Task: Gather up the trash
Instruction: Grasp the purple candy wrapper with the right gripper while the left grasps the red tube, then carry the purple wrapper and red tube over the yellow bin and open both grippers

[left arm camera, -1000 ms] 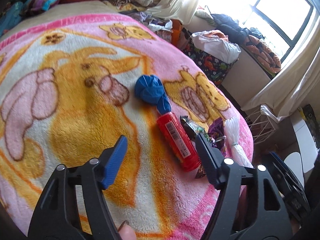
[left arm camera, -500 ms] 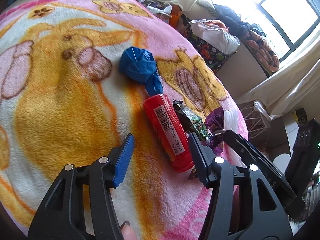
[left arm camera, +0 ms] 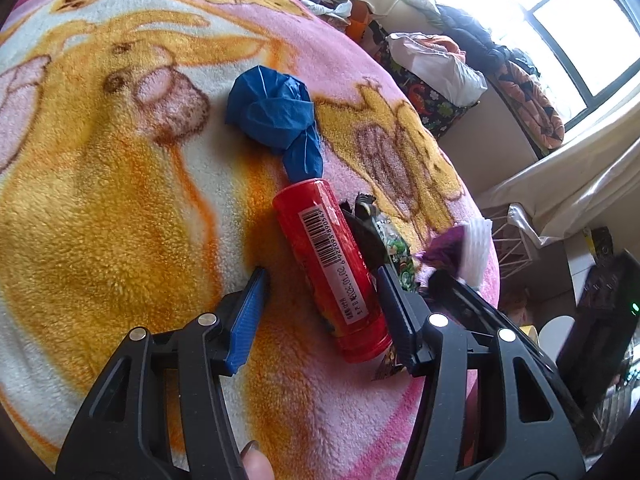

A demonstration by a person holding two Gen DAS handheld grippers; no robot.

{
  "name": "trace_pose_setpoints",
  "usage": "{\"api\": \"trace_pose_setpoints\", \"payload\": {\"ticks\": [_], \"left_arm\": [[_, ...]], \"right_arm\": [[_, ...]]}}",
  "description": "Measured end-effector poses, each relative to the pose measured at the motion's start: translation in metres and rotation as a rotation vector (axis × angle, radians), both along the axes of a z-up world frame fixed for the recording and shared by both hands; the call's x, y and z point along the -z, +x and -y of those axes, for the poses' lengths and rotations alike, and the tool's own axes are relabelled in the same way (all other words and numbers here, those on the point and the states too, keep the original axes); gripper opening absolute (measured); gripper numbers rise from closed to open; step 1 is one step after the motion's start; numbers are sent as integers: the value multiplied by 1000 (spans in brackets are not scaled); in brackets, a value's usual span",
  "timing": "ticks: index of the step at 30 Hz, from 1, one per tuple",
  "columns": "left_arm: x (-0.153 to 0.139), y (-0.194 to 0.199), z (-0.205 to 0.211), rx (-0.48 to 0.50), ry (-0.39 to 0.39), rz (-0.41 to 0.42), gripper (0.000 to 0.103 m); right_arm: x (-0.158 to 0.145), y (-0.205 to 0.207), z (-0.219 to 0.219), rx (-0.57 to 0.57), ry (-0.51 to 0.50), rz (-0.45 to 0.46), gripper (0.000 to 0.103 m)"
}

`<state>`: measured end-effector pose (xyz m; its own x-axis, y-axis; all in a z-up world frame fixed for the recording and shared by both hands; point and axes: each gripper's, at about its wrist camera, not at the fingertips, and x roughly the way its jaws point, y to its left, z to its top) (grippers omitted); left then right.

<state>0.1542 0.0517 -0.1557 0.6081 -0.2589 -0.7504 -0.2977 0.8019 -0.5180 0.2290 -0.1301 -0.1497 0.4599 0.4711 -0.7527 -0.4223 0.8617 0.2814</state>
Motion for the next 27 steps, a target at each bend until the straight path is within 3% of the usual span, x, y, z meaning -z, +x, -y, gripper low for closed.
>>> {"api": "trace_pose_setpoints", "payload": {"ticks": [4, 8, 17, 27], "left_arm": [[0, 0, 1, -1, 4, 0, 43], [2, -3, -2, 13, -52, -2, 28], [-19, -18, -5, 30, 2, 23, 27], [-60, -38, -1, 50, 86, 105, 27]], "right_arm": [[-13, -19, 14, 28, 56, 25, 31], [-24, -38, 25, 42, 89, 45, 31], [-49, -76, 36, 30, 128, 79, 31], [-59, -105, 45, 44, 151, 91, 31]]}}
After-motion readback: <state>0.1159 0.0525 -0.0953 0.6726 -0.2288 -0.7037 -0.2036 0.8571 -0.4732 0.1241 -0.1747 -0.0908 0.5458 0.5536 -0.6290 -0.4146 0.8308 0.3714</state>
